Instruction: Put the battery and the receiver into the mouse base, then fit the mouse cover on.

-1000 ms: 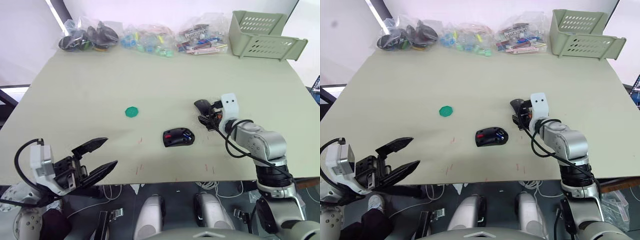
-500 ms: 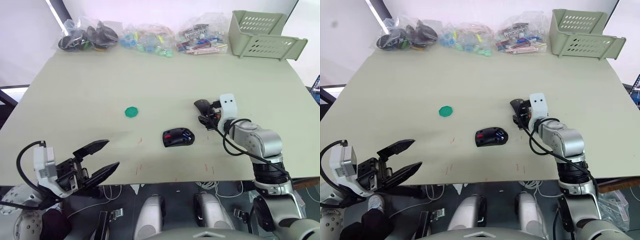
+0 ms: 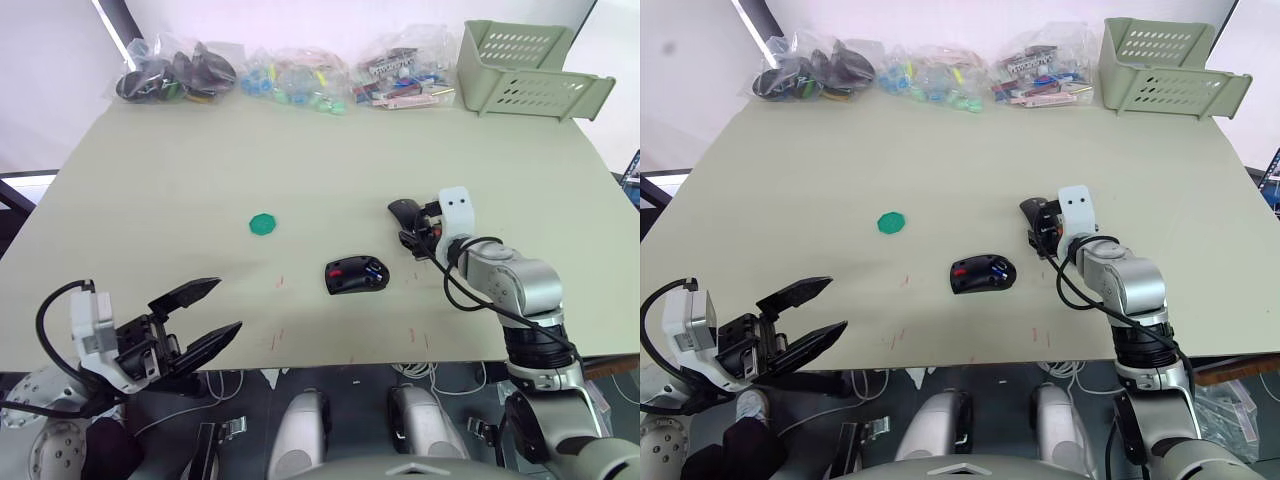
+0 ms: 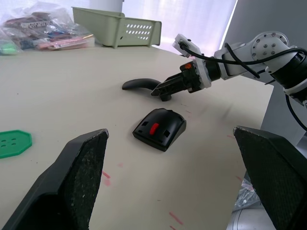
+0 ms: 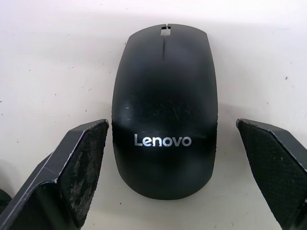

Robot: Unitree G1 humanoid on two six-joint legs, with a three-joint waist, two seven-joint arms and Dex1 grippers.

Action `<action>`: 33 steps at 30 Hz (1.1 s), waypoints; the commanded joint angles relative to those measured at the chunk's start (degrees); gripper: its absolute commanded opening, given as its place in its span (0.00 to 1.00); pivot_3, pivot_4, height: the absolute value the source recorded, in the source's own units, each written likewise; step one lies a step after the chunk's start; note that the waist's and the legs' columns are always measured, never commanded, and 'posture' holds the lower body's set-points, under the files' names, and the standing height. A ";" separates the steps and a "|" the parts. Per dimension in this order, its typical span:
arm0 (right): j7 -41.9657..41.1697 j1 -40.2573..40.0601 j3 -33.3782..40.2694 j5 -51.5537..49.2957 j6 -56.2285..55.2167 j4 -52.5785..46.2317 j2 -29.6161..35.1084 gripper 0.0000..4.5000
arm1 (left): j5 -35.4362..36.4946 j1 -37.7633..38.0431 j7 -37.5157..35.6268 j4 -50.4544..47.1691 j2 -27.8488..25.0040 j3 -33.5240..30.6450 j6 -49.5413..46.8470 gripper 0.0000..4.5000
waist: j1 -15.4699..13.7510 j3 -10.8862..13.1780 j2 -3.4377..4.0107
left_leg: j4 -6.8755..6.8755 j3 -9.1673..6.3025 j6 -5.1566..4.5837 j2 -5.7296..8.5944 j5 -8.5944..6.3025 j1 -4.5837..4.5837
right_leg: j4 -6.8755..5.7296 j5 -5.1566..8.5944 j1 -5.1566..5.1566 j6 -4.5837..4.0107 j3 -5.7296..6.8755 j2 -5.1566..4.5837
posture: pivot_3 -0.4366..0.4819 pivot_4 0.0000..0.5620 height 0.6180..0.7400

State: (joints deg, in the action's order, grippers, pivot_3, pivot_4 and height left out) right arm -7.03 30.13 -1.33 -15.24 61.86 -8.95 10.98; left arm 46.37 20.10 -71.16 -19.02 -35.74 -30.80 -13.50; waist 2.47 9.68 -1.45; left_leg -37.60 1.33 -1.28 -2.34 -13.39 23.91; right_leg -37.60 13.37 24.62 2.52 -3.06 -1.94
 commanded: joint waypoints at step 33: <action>-0.07 -0.79 0.00 1.64 0.75 -5.20 -0.38 0.83 | 0.12 -0.85 -3.29 2.69 -0.25 0.95 2.19 1.00 | 0.00 0.00 0.00 | 0.19 0.02 0.01 0.01 0.00 0.00 | 0.03 0.01 0.07 -0.02 0.01 0.01 | 0.48 0.27 1.00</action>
State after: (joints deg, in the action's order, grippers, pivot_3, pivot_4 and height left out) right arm -7.19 29.05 -1.80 -13.70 62.61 -11.25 10.79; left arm 46.26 19.27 -73.68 -16.49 -35.73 -29.19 -12.39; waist 2.47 9.68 -1.46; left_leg -37.41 1.35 -1.27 -2.33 -13.38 23.91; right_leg -37.57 13.38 24.69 2.50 -3.06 -1.93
